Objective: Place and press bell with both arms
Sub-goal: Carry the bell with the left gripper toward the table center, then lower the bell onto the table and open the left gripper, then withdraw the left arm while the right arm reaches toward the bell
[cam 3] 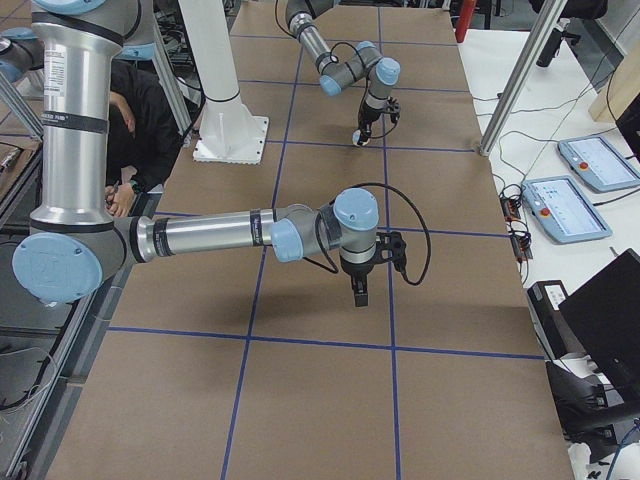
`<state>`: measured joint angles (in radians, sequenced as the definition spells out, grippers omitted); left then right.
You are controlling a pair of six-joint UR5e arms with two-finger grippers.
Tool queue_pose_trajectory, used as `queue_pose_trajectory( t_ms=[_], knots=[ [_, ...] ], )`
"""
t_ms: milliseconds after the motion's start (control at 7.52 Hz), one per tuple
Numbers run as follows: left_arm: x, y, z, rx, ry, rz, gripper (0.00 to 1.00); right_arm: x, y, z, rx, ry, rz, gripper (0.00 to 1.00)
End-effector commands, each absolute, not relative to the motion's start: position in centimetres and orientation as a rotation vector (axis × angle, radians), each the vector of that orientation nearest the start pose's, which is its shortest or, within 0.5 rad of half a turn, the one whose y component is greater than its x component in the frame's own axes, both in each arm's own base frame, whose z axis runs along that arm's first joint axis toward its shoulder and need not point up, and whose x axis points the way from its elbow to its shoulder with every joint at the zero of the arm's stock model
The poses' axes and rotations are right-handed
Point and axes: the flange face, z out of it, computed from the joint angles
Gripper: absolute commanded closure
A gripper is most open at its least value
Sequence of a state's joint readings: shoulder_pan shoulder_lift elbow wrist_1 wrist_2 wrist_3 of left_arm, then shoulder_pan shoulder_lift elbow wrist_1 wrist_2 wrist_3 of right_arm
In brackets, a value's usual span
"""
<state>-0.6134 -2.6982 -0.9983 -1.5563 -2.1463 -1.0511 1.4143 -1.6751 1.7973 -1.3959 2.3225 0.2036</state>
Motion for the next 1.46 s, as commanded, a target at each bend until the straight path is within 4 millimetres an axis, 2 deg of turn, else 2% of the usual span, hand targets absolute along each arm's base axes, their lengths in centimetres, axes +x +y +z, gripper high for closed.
queue_pose_trajectory(
  t_ms=[0, 133, 266, 399, 532, 665, 797, 930, 1063, 1196, 1329],
  knots=[
    [64.2, -55.4, 15.8, -0.179, 0.748, 0.080, 0.00, -0.8, -46.6, 57.7, 0.146, -0.788, -0.068, 0.00],
    [63.4, -56.1, 15.5, -0.169, 0.753, 0.074, 0.00, -0.9, -46.6, 57.2, 0.153, -0.802, -0.076, 0.00],
    [61.9, -57.3, 15.0, -0.156, 0.762, 0.060, 0.00, -0.9, -46.5, 55.8, 0.173, -0.810, -0.084, 0.00],
    [59.6, -58.4, 13.3, -0.127, 0.789, 0.061, 0.00, -1.0, -46.6, 54.7, 0.193, -0.823, -0.096, 0.00],
    [57.0, -58.9, 13.0, -0.119, 0.769, 0.082, 0.00, -1.3, -48.2, 51.6, 0.252, -0.834, -0.123, 0.00],
    [53.2, -58.8, 13.5, -0.093, 0.751, 0.127, 0.00, -2.6, -50.0, 49.4, 0.283, -0.842, -0.159, 0.00],
    [47.5, -58.9, 16.0, -0.045, 0.771, 0.112, 0.00, -3.5, -51.6, 46.6, 0.305, -0.867, -0.161, 0.00],
    [41.4, -57.3, 19.9, 0.018, 0.791, 0.141, 0.00, -5.6, -52.3, 44.2, 0.277, -0.924, -0.126, 0.00],
    [35.6, -55.6, 24.1, 0.071, 0.785, 0.194, 0.00, -9.0, -52.5, 42.9, 0.245, -0.939, -0.139, 0.00],
    [30.8, -54.3, 27.8, 0.105, 0.767, 0.232, 0.00, -11.7, -53.0, 41.2, 0.241, -0.939, -0.151, 0.00],
    [25.4, -53.6, 31.4, 0.145, 0.740, 0.276, 0.00, -14.1, -54.0, 38.1, 0.253, -0.950, -0.137, 0.00]
  ],
)
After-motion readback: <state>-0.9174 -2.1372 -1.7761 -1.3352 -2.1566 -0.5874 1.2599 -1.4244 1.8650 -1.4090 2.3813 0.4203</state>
